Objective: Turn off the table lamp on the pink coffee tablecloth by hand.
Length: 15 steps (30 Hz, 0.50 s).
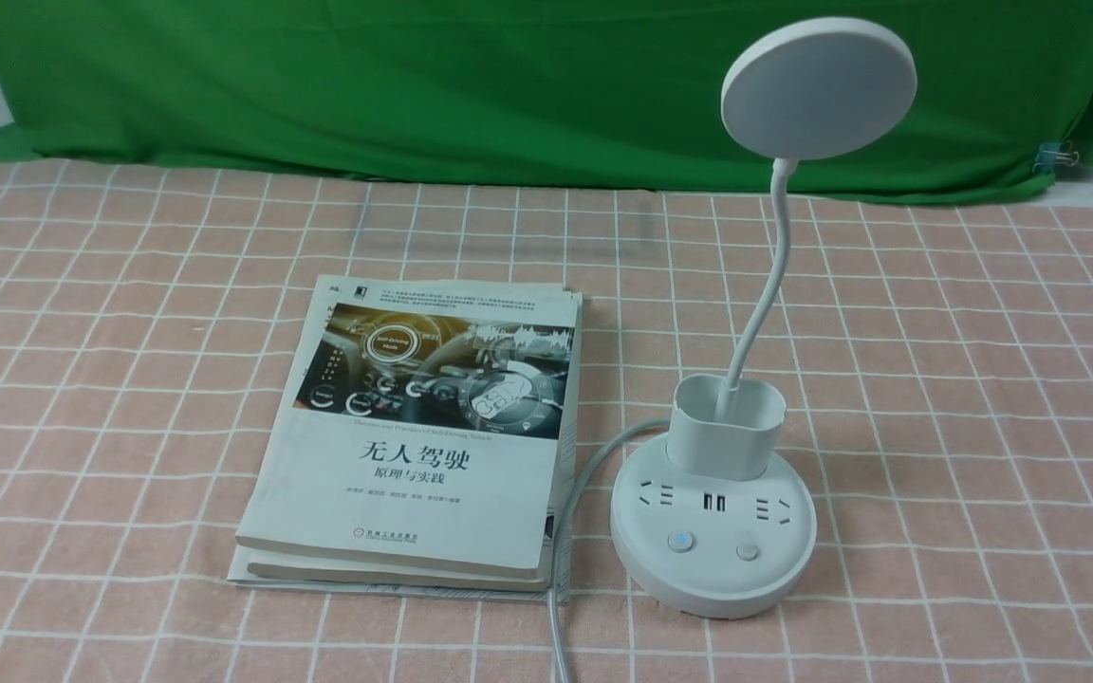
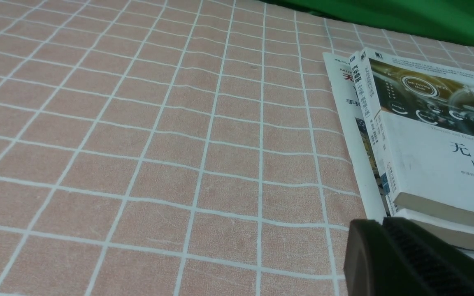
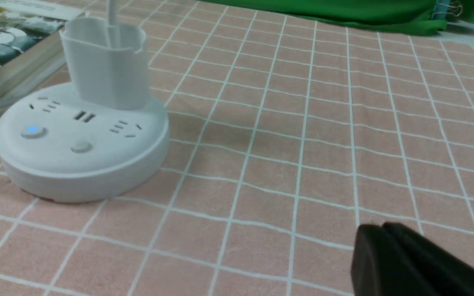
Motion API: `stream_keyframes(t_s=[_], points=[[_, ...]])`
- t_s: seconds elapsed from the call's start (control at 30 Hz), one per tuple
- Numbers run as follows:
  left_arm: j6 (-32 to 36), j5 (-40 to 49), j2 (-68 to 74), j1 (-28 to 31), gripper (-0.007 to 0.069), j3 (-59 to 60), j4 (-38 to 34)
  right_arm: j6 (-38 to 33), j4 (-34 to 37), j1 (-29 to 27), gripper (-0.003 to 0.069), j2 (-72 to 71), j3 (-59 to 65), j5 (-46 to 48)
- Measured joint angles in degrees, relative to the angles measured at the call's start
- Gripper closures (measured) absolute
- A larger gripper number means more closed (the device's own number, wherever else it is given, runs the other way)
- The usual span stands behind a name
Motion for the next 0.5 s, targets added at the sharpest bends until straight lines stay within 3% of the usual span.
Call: stream_keyframes(t_s=[0.27, 0.5], points=[[0.0, 0.0, 0.0, 0.0, 0.0618, 0.0, 0.0, -0.8, 0.0, -4.2, 0.0617, 0.0, 0.0, 0.0], [0.0, 0.0, 0.0, 0.0, 0.0618, 0.0, 0.0, -0.9, 0.0, -4.6, 0.0620, 0.0, 0.0, 0.0]])
